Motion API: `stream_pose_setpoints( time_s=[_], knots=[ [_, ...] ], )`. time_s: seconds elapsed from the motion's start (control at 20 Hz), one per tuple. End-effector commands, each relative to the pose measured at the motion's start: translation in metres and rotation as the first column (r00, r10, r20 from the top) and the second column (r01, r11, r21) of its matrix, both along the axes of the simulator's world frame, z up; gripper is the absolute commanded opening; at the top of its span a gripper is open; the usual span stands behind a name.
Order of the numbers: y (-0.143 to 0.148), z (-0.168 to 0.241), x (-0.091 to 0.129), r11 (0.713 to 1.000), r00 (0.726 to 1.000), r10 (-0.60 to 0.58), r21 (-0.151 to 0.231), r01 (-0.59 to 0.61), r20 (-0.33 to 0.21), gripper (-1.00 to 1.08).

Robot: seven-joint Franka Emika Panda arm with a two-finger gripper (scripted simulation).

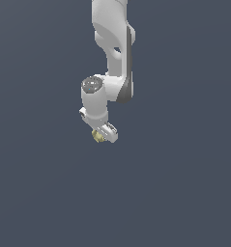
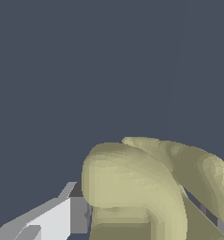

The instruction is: Pick up the object and move it to a goal position.

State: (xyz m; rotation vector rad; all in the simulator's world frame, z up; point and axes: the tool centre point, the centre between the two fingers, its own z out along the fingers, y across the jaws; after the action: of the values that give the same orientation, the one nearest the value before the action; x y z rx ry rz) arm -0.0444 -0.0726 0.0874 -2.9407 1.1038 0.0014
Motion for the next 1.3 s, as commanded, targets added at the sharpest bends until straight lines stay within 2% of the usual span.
stream_pose_setpoints(
  time_s=[0.0,0.8,1.25],
  knots=[
    [0.013,0.019,-0.001,1.0,1.0,0.001,0.0,-0.001,0.001,-1.0],
    [0.114,0.181,-0.006,1.0,1.0,-0.001,-0.004,0.001,0.001,-1.0],
    [0.153,0.241,-0.005,1.0,1.0,0.0,-0.003,0.0,0.001,-1.0]
  ],
)
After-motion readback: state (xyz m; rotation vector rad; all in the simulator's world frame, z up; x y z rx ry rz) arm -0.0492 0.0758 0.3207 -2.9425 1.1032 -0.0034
